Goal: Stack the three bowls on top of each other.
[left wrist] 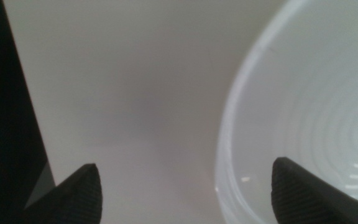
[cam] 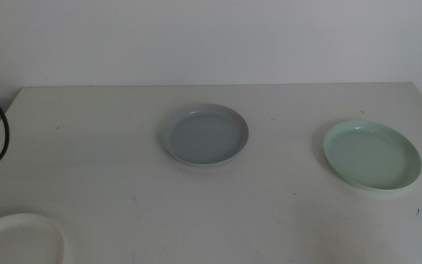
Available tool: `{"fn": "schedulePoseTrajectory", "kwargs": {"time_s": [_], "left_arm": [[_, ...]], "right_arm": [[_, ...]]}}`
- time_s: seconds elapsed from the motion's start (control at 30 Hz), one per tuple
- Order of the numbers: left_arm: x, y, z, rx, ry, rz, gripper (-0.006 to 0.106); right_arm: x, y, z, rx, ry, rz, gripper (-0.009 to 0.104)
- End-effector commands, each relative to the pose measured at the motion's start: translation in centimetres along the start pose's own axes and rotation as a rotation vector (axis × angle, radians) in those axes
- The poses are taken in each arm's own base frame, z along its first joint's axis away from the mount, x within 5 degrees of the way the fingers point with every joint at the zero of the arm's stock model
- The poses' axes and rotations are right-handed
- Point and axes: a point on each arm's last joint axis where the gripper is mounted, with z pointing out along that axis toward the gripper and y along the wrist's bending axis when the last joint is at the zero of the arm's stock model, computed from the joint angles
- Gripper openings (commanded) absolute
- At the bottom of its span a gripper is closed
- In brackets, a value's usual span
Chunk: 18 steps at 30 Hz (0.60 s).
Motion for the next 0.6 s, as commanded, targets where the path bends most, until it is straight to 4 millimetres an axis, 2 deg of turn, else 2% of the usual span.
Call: {"fn": "schedulePoseTrajectory", "kwargs": {"time_s": [0.0, 0.23, 0.3, 0.4, 0.57], "left_arm": [[-0.4, 0.2, -0.9, -0.026, -0.047, 0.003, 0.105], [-0.7, 0.6, 0.6, -0.005, -0.02, -0.002, 0.105], [-0.7, 0.7, 0.9, 0.001, -0.013, -0.004, 0.102], [-0.8, 0.7, 1.3, 0.015, -0.003, -0.008, 0.082], [-0.8, 0.5, 1.4, 0.036, 0.003, -0.013, 0.041]], "right_arm": [[-1.0, 0.0, -0.3, -0.003, -0.11, -0.016, 0.052], [-1.0, 0.0, -0.3, -0.003, -0.11, -0.016, 0.052], [-1.0, 0.0, -0.3, -0.003, -0.11, -0.016, 0.052], [-1.0, 0.0, -0.3, -0.003, -0.11, -0.016, 0.052], [-1.0, 0.0, -0.3, -0.003, -0.11, -0.016, 0.052]]}}
